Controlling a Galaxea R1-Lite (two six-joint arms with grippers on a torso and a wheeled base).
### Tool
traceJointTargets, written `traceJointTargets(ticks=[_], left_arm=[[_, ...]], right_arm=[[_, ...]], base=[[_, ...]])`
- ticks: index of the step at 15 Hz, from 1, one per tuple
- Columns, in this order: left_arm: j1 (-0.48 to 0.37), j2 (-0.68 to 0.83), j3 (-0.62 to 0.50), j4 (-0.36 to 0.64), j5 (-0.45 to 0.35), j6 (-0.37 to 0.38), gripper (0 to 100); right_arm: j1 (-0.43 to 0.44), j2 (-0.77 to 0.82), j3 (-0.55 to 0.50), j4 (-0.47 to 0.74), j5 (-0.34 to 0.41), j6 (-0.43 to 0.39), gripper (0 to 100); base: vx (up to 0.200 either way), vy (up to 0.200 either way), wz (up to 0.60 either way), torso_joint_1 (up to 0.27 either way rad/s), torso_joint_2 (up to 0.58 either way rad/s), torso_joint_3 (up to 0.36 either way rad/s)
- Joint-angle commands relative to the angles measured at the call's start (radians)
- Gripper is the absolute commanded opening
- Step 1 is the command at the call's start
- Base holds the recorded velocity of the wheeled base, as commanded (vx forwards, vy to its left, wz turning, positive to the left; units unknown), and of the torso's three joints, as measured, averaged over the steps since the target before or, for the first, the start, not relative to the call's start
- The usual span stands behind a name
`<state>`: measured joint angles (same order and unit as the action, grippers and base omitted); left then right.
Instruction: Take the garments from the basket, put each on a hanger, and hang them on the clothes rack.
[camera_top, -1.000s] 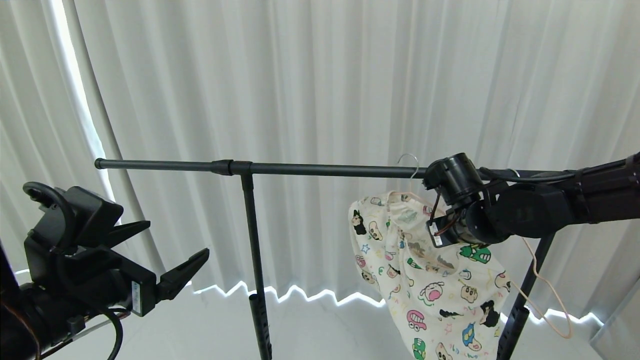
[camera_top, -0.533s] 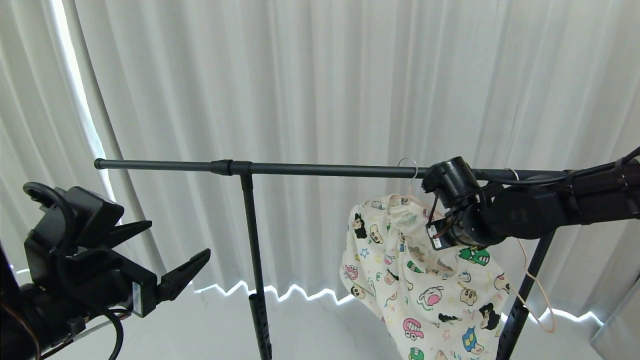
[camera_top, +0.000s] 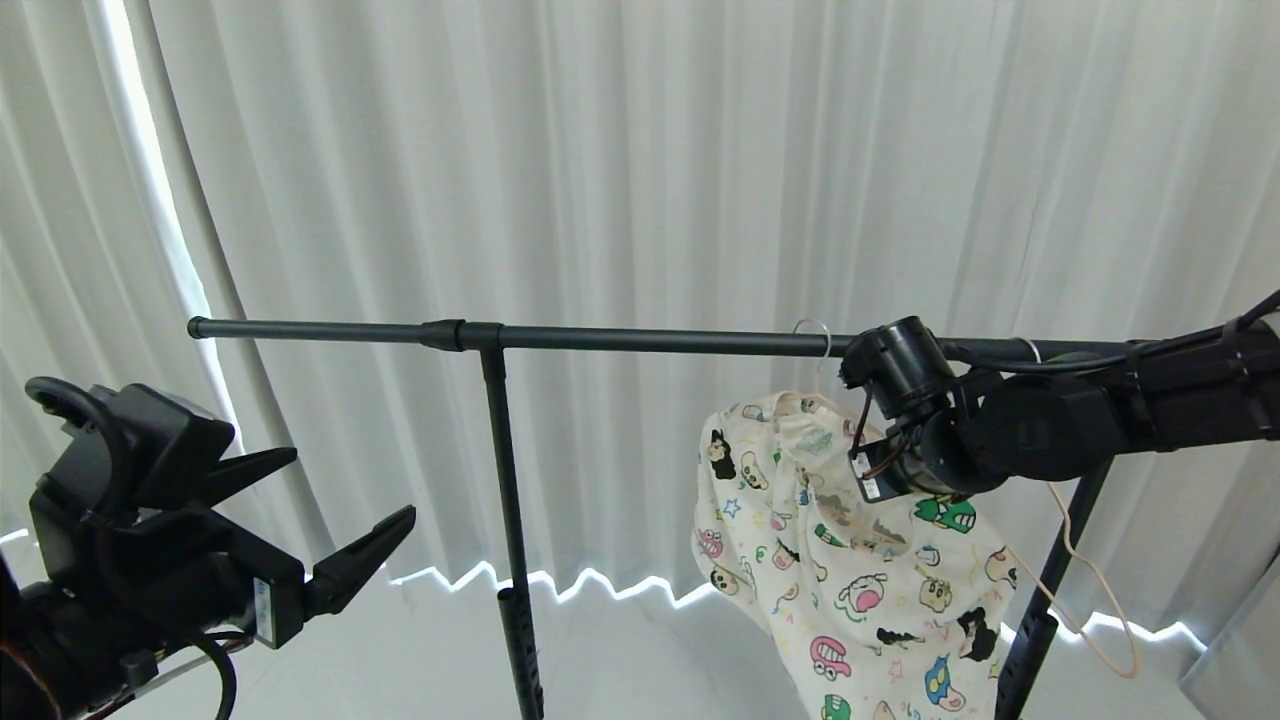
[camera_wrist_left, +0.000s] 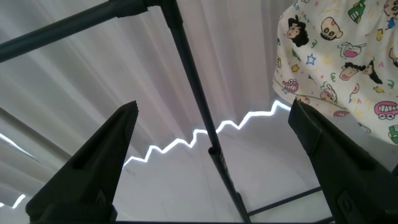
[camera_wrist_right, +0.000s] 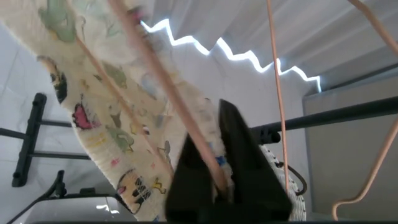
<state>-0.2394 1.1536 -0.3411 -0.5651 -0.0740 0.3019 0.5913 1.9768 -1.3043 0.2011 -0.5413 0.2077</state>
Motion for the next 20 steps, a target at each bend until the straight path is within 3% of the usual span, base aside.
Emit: traceJointTargets(ticks=[1,7,11,14,16,20], left_arm=[[0.000,-0.005,-0.001,-0.001,0.000,0.000,100],[0.003,-0.002,-0.007,-0.001,0.000,0.000,100],[0.011,-0.002,-0.009,-0.001,0.019,0.000,100],[0.018,-0.008,-0.010,-0.001,0.039,0.000,100],[0.045,-0.014,-0.010,-0.001,0.043,0.000,100],[0.201,-0.041,-0.006,-0.001,0.043,-0.009,100]], right_arm=[[0.002,-0.001,-0.001,0.000,0.000,-0.001,100],[0.047,-0.151,0.007,0.031,0.001,0.024,100],[0.050,-0.352,0.013,0.264,0.003,0.022,100],[0.035,-0.457,0.069,0.334,-0.023,0.009,100],[0.035,-0.509,0.111,0.331,-0.037,-0.011,100],[-0.034,-0.592,0.132,0.331,-0.108,-0.091,100]], base=[[0.000,0.000,0.00,0.000,0.00,0.000],[0.000,0.000,0.00,0.000,0.00,0.000],[0.000,0.000,0.00,0.000,0.00,0.000],[-0.200,0.000,0.00,0.007,0.01,0.005],[-0.200,0.000,0.00,0.005,0.00,0.007],[-0.200,0.000,0.00,-0.002,0.00,0.004]])
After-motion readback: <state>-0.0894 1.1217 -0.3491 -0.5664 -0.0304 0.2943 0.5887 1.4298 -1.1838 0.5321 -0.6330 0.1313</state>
